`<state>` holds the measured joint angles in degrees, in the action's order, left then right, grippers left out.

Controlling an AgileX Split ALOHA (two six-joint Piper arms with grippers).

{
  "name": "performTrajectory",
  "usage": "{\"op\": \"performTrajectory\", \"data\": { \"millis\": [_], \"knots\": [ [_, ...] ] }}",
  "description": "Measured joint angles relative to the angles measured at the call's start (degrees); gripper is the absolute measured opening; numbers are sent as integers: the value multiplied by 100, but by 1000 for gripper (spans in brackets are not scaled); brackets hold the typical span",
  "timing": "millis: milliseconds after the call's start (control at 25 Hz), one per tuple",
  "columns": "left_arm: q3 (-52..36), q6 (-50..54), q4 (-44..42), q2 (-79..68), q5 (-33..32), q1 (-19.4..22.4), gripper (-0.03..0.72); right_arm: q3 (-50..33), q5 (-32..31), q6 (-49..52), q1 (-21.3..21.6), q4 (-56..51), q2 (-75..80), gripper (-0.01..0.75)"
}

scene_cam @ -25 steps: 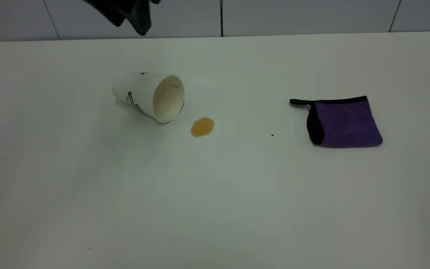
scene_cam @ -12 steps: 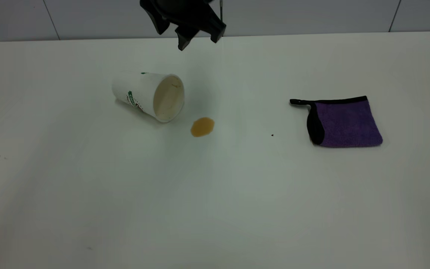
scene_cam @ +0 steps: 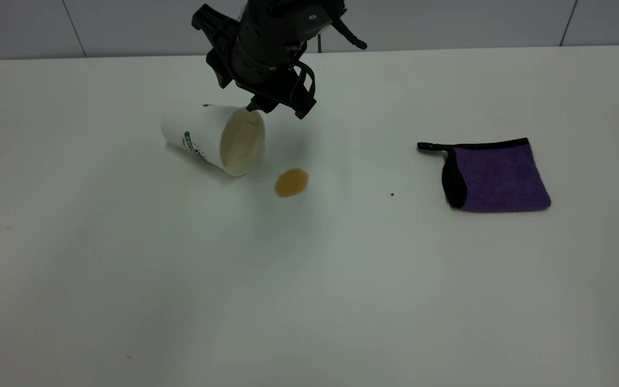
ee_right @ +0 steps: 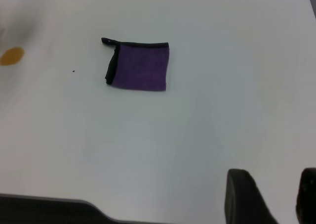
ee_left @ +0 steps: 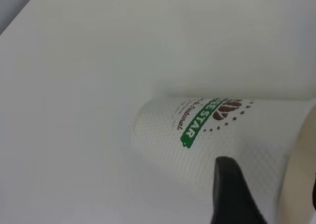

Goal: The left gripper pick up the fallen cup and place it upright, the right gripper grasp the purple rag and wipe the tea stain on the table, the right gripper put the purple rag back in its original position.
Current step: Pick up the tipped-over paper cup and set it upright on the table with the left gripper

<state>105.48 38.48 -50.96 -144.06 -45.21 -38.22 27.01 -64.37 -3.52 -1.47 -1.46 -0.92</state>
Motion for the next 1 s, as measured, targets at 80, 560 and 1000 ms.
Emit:
{"op": "performTrajectory", "data": {
  "millis": [80, 560, 1000],
  "knots": [
    [4, 123, -108, -45, 55, 0, 433, 0, 0, 0, 0, 0, 0, 299],
    [4, 340, -455, -363, 134, 0, 433, 0, 0, 0, 0, 0, 0, 299],
    [4, 463, -554, -516, -214, 0, 433, 0, 0, 0, 0, 0, 0, 299]
  ]
}}
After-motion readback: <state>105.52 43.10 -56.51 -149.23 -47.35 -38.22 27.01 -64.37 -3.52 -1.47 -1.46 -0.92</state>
